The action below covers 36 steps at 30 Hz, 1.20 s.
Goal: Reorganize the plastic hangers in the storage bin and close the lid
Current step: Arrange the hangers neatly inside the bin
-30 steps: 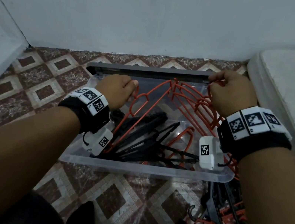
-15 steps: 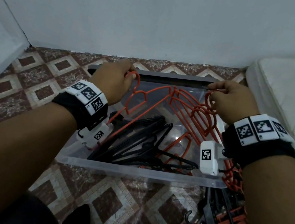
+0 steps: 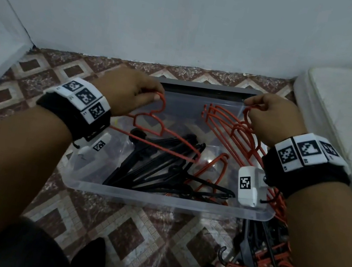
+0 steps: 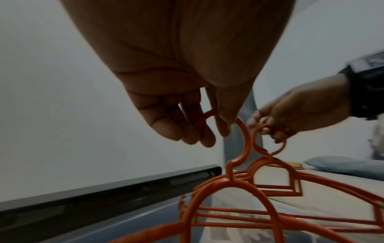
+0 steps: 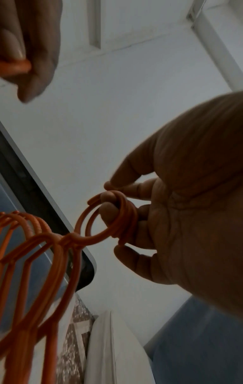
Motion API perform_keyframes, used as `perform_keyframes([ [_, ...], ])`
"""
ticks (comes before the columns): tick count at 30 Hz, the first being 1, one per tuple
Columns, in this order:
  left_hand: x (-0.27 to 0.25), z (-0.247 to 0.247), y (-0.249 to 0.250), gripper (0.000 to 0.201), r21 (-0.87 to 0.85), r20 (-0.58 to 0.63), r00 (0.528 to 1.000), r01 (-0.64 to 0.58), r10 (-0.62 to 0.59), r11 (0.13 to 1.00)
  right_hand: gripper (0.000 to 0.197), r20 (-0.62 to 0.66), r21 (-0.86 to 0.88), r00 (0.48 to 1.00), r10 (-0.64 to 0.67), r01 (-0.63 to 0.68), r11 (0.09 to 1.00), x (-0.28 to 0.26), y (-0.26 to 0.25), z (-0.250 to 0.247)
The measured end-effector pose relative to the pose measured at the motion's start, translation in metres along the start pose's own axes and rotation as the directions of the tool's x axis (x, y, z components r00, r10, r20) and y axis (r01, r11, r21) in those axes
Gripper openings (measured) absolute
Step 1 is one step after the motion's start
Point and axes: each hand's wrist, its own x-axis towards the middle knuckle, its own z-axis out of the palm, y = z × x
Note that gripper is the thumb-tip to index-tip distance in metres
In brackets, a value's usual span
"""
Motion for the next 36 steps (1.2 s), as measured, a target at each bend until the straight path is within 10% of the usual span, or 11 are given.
perform_keyframes([
  [7,0.016,0.033,0.057,0.024,-0.127,0.114,0.971,-0.196,0.21,0.972,0.027,0.326,-0.023,0.936,-0.13,0.146,0.989,-0.014,-0.02,0.006],
  [11,0.023,0.043,0.078,0.013,-0.183,-0.027,0.986,-0.165,0.163,0.969,0.034,0.491,0.046,0.852,-0.182,0.183,0.982,-0.021,-0.029,0.015],
  [17,0.022,0.047,0.074,0.029,-0.439,-0.144,0.989,-0.041,-0.025,0.897,0.034,0.422,0.046,0.883,-0.208,0.208,0.977,-0.023,-0.028,0.017],
  [22,0.018,0.066,0.051,0.092,-0.105,0.255,0.964,-0.056,0.082,0.993,0.03,0.406,0.167,0.867,-0.288,0.239,0.957,-0.024,-0.036,0.015],
  [28,0.02,0.084,0.046,0.015,0.052,0.23,0.972,0.028,-0.039,0.998,0.031,0.354,0.248,0.884,-0.304,0.225,0.942,-0.023,-0.041,0.004],
  [36,0.023,0.097,0.052,0.015,-0.078,0.283,0.959,0.037,-0.013,0.996,0.023,0.443,0.181,0.863,-0.244,0.181,0.967,-0.017,-0.027,-0.005],
])
